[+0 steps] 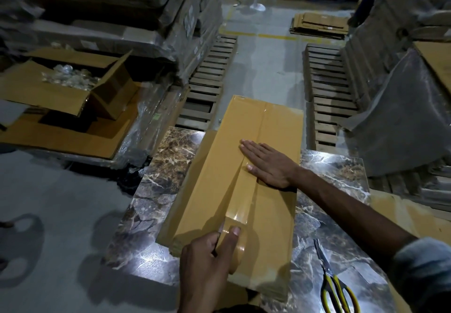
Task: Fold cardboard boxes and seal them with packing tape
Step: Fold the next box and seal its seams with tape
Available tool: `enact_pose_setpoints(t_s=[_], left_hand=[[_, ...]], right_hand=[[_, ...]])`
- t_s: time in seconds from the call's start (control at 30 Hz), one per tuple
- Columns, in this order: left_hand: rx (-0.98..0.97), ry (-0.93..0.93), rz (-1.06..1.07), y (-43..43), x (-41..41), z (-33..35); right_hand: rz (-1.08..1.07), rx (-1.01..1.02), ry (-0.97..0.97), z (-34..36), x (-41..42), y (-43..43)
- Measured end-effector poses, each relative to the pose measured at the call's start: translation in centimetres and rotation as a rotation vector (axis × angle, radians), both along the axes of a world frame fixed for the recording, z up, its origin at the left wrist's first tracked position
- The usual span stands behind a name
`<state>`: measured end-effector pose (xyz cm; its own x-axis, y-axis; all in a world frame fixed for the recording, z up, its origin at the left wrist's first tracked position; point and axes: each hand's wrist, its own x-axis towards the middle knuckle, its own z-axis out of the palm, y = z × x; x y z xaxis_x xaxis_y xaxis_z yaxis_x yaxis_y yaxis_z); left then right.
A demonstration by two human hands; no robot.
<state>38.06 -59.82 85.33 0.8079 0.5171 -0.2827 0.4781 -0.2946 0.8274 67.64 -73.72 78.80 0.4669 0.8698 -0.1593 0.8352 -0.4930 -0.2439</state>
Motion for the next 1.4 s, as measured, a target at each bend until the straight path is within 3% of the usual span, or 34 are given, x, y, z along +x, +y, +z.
enact_pose_setpoints(t_s=[0.27, 0.57, 0.73, 0.97, 1.23, 1.4], left_hand=[[-0.061, 0.050, 0.020, 2.3, -6.4, -1.8], [-0.154, 0.055, 0.009, 2.0, -8.3, -0.4], [0.004, -0.012, -0.111, 2.0, -9.4, 0.1], [-0.217, 0.043, -0.066, 2.1, -10.8, 0.2], [-0.111, -0.002, -0.059, 2.0, -12.2, 0.0], [-0.300, 0.002, -0.026, 1.8, -12.1, 0.0]], right_hand=[[-0.044, -0.016, -0.008, -0.3, -1.5, 0.6], [-0.091, -0.049, -0.031, 0.4, -3.7, 1.1], [-0.103, -0.089, -0.056, 0.6, -4.9, 1.5], [-0.126, -0.102, -0.036, 1.1, -6.7, 1.9], [-0.069, -0.042, -0.014, 0.4, -12.7, 1.6], [-0.036, -0.030, -0.010, -0.1, -16.4, 1.4]])
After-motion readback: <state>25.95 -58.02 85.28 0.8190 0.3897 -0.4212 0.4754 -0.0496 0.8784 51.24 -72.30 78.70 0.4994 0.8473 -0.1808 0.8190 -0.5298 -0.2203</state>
